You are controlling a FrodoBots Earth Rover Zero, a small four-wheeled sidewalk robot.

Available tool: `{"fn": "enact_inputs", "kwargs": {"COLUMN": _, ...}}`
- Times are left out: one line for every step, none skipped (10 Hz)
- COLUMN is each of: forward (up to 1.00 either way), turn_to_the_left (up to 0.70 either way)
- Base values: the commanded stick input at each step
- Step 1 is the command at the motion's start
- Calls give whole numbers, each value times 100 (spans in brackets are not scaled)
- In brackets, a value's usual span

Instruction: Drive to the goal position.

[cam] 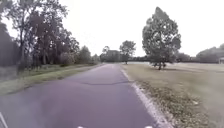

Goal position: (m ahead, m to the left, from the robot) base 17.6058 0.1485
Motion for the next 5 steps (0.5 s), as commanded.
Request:
{"fn": "enact_inputs", "kwargs": {"forward": 70, "turn_to_the_left": 0}}
{"fn": "enact_inputs", "kwargs": {"forward": 70, "turn_to_the_left": 0}}
{"fn": "enact_inputs", "kwargs": {"forward": 70, "turn_to_the_left": 0}}
{"fn": "enact_inputs", "kwargs": {"forward": 70, "turn_to_the_left": 0}}
{"fn": "enact_inputs", "kwargs": {"forward": 70, "turn_to_the_left": 0}}
